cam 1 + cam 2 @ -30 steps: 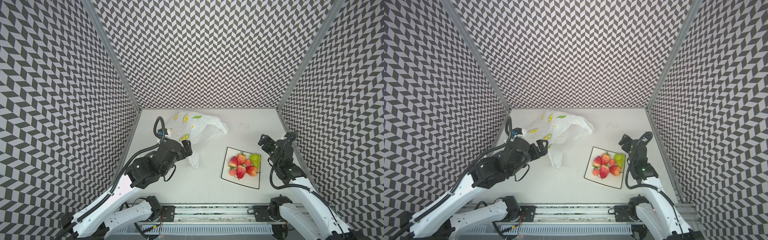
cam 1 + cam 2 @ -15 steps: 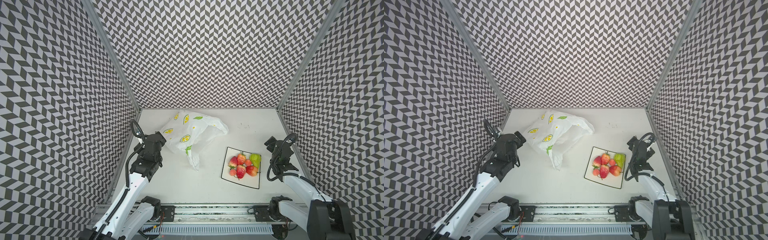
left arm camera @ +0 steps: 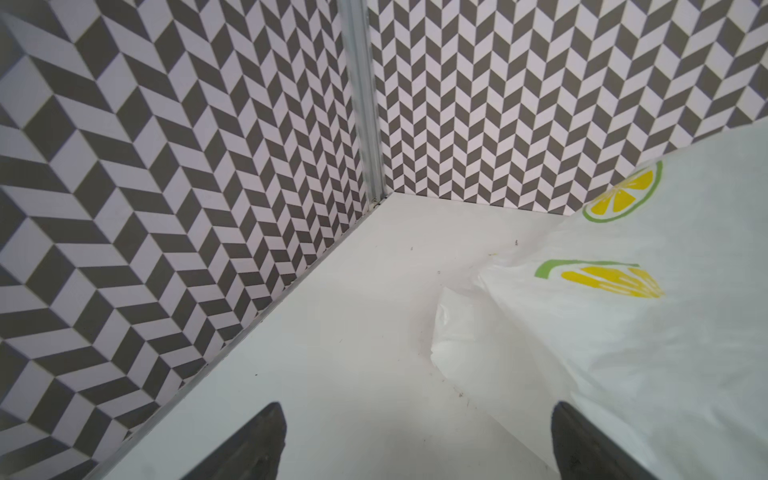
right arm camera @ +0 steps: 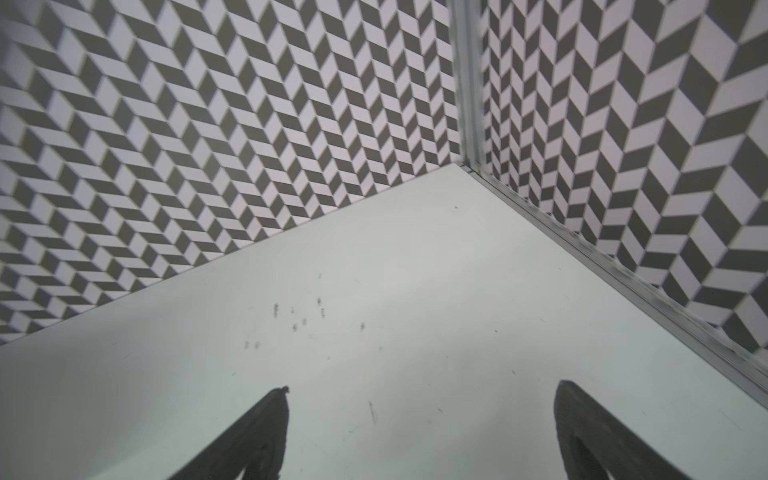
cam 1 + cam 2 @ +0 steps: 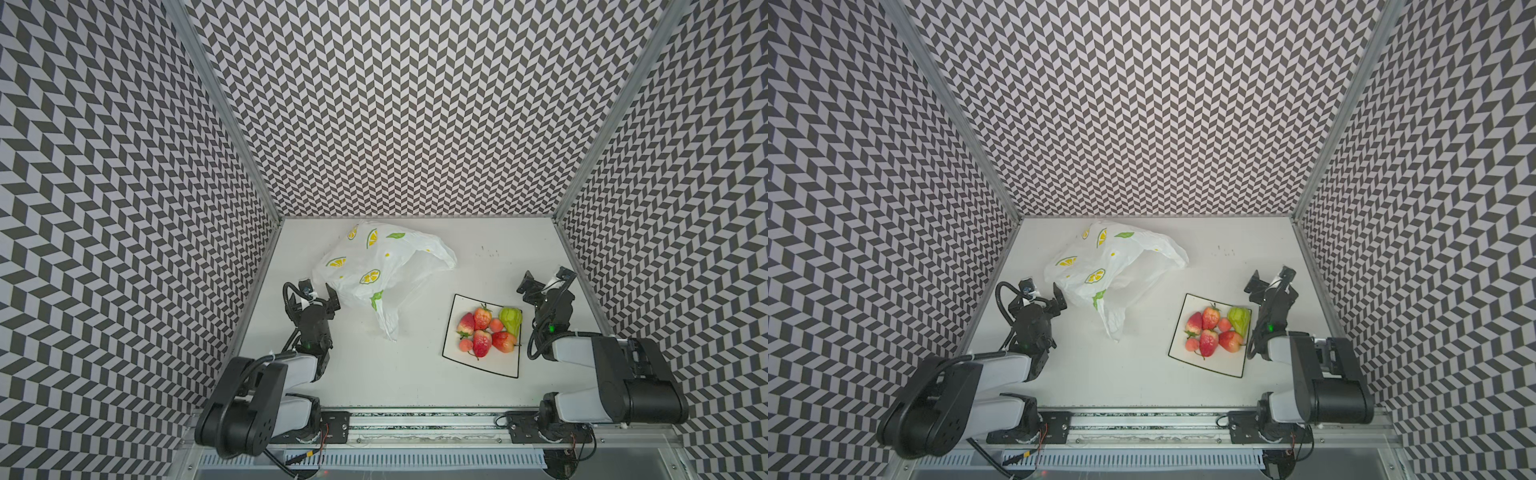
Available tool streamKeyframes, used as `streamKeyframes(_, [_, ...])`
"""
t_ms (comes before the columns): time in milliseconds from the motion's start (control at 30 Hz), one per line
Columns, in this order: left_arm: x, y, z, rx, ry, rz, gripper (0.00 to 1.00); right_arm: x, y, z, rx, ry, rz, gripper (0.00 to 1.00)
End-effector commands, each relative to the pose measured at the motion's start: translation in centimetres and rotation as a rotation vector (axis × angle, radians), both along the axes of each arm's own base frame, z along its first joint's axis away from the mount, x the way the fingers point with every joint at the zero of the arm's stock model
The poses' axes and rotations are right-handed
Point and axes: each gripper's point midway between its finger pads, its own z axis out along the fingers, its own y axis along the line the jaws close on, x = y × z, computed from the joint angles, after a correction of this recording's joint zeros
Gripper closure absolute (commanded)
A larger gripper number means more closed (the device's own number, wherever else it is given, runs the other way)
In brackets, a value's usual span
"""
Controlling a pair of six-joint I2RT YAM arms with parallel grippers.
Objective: Take the fake fruits out of the plastic bag
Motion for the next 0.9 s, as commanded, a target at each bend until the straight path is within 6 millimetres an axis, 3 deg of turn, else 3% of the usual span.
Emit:
streamKeyframes(0, [0.9,-1.0,4.0,0.028,-0.205,-0.085,0.00,0.0,3.2,3.8,-0.106,-0.182,0.171,0.02])
streamKeyframes(33, [0.9,-1.2,4.0,0.035,-0.226,-0.104,0.00,-1.0,3.3,2.5,-0.102,-0.177,0.177,0.02])
streamKeyframes(100, [0.9,-1.3,3.4,0.030,-0.222,-0.123,0.00,-1.8,3.3,3.3,-0.119,-0.258,0.158,0.00])
streamKeyframes(200, [1.7,-1.0,3.2,0.023,-0.202,-0.103,0.00,-0.2,3.2,1.7,-0.112,-0.126,0.150,0.01])
streamKeyframes(300, [3.1,-0.8,2.3,0.002,-0.139,-0.106,0.00,-0.8,3.1,2.7,-0.131,-0.208,0.119,0.01])
streamKeyframes(500, [3.2,-0.6,2.2,0.002,-0.136,-0.106,0.00,-0.1,3.1,1.8,-0.120,-0.136,0.119,0.01])
streamKeyframes(633, [4.8,-0.6,1.2,-0.040,-0.081,-0.170,0.00,-0.1,3.2,2.1,-0.129,-0.154,0.121,0.01])
streamKeyframes(867, [4.1,-0.8,1.8,-0.031,-0.112,-0.183,0.00,-0.4,3.3,2.3,-0.140,-0.172,0.110,0.01])
